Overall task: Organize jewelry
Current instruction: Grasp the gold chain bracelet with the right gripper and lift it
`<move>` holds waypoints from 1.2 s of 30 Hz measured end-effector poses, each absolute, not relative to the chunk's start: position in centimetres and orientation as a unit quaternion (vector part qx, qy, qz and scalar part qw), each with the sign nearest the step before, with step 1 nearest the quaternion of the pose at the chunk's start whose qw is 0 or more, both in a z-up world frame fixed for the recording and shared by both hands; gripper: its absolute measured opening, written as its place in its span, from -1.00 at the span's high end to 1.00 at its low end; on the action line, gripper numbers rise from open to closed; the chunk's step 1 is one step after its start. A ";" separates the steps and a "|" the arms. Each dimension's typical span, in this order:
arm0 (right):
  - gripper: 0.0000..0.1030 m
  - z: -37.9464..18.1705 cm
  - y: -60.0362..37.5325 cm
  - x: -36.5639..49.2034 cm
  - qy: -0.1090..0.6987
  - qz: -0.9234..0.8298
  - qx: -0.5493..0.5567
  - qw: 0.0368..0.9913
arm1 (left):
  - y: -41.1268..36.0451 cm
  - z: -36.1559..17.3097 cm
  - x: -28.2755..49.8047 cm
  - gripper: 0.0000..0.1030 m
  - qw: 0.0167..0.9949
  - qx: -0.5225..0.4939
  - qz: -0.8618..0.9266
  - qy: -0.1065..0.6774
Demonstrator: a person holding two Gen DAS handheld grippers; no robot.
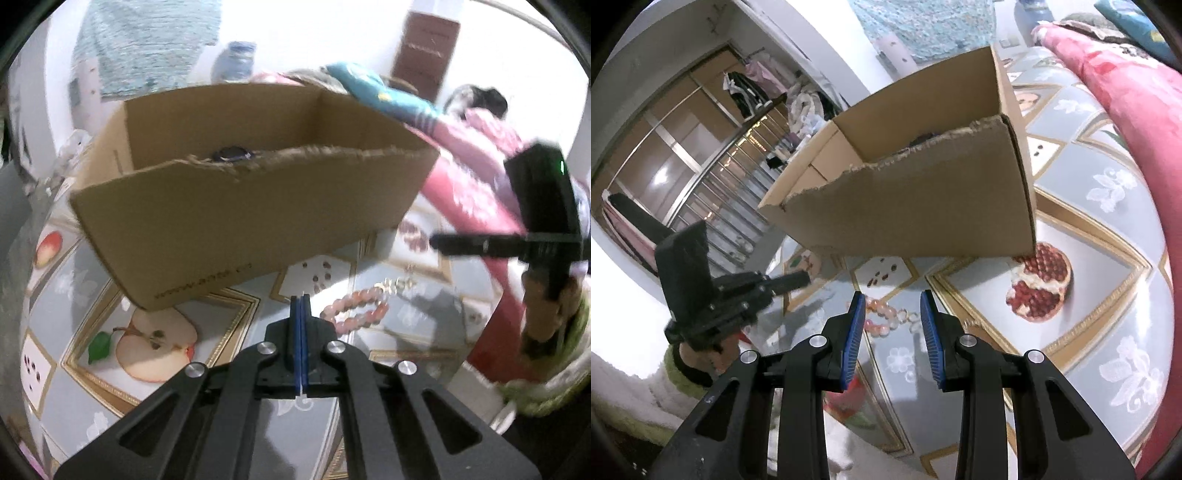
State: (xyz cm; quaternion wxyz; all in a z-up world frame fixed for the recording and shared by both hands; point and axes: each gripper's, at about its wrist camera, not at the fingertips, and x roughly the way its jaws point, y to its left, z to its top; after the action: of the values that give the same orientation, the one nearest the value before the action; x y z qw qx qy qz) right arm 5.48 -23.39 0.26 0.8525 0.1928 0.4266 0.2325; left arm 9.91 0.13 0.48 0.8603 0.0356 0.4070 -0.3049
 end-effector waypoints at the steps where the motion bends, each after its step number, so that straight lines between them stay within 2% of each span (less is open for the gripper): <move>1: 0.39 0.2 -23.4 5.1 0.428 0.230 0.190 0.853 | 0.4 0.8 9.8 1.00 0.864 0.025 -0.301 0.404; 8: 0.39 -1.1 -22.3 3.3 0.445 0.202 0.132 0.862 | 1.0 1.1 10.2 1.00 0.870 -0.057 -0.295 0.390; 12: 0.43 -1.1 -21.5 2.8 0.442 0.196 0.101 0.870 | 0.9 0.9 10.3 1.00 0.868 -0.071 -0.290 0.396; 20: 0.61 -1.0 -21.1 2.7 0.434 0.164 0.023 0.885 | -0.2 0.2 9.7 1.00 0.868 -0.072 -0.291 0.397; 36: 0.62 -2.3 -19.6 4.2 0.435 0.140 -0.036 0.889 | -0.9 -0.4 10.1 1.00 0.867 -0.065 -0.287 0.402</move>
State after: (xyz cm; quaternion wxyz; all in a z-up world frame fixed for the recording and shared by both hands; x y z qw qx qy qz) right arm 4.25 -19.59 -2.34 0.8887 -0.0356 0.4351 0.1401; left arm 10.09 -0.92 -0.39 0.8672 -0.0645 0.4018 -0.2869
